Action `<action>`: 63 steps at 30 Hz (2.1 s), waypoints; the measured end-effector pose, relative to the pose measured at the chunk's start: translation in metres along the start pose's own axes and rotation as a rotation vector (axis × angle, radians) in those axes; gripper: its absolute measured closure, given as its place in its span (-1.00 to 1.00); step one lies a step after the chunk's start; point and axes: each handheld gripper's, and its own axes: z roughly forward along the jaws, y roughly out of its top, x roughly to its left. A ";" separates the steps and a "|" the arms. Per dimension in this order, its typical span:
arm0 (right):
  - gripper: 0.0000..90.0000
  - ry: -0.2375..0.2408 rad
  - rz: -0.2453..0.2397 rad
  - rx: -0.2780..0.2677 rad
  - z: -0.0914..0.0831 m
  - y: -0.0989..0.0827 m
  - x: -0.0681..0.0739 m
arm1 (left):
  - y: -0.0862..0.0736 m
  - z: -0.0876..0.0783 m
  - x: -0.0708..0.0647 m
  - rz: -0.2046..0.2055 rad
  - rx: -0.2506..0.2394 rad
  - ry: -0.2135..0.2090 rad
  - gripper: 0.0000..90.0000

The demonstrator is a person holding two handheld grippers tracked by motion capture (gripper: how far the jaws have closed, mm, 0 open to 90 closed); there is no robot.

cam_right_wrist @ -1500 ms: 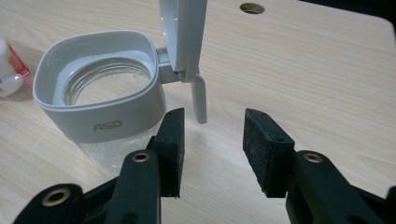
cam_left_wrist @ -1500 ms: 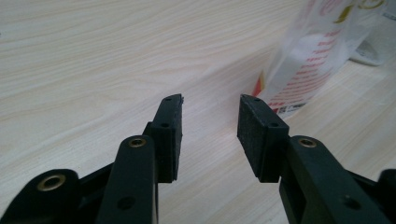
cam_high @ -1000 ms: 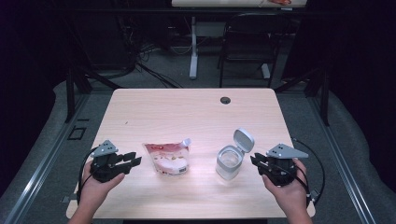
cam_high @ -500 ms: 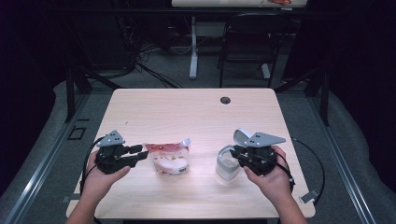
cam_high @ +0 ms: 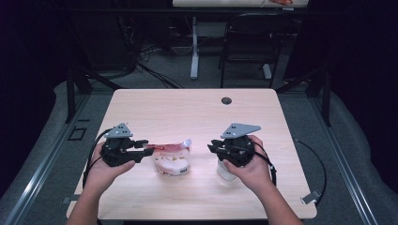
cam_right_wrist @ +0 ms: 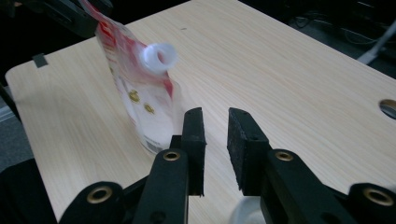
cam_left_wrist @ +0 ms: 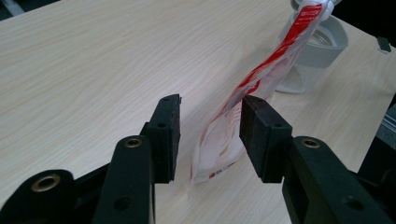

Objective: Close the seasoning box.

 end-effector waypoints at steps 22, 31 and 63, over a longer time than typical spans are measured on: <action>0.47 0.127 -0.016 0.011 0.048 0.019 0.017 | -0.007 -0.002 0.006 -0.023 -0.050 -0.024 0.64; 0.51 0.122 0.007 0.010 0.050 0.020 0.016 | -0.006 -0.001 0.006 -0.011 -0.057 -0.011 0.81; 0.52 0.059 0.014 0.012 0.006 -0.003 0.010 | 0.013 0.029 -0.019 0.065 -0.103 -0.067 1.00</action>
